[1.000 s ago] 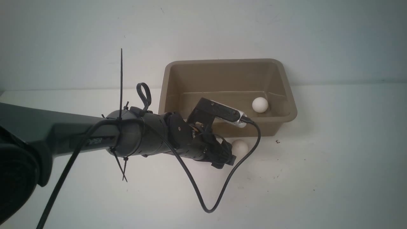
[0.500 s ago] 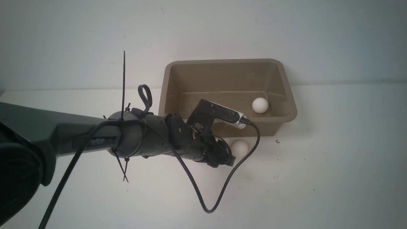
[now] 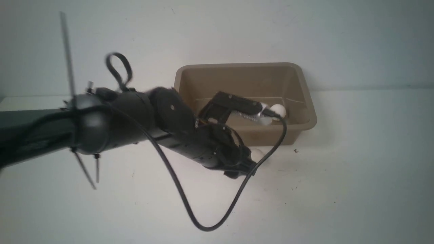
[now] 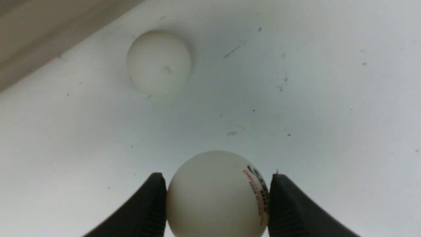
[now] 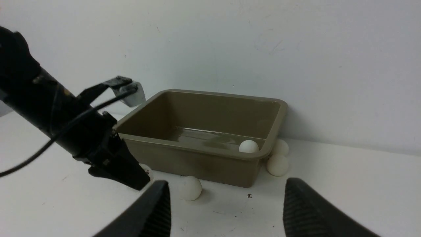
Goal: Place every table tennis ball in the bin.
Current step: Use the left arm to clamp the table tennis ball closest to it, then use the left arm to put the table tennis ball into the box, then use the right arm to clamp the table tennis ball closest to it
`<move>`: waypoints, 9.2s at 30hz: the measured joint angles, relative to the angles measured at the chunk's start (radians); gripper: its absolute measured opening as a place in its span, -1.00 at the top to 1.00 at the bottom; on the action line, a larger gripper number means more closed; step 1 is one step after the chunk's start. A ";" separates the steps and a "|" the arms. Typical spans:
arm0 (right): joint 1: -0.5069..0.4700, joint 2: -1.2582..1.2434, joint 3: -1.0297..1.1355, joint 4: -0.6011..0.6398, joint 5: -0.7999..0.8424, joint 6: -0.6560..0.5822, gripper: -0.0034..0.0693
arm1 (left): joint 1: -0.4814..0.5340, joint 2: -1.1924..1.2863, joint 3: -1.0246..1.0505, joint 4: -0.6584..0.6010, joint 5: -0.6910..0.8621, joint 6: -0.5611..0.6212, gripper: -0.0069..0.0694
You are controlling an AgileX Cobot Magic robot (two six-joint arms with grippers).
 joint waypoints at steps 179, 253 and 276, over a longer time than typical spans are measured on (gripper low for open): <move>0.498 1.878 -0.644 0.781 -0.517 -0.681 -0.63 | 0.189 -0.125 -0.183 0.333 0.381 0.045 -0.38; 0.498 1.978 -0.718 0.940 -0.462 -0.833 -0.08 | 0.189 -0.125 -0.183 0.334 0.363 0.045 -0.22; 0.497 1.465 -0.510 0.837 -0.429 -0.861 -0.08 | 0.189 -0.125 -0.183 0.332 0.362 0.045 -0.22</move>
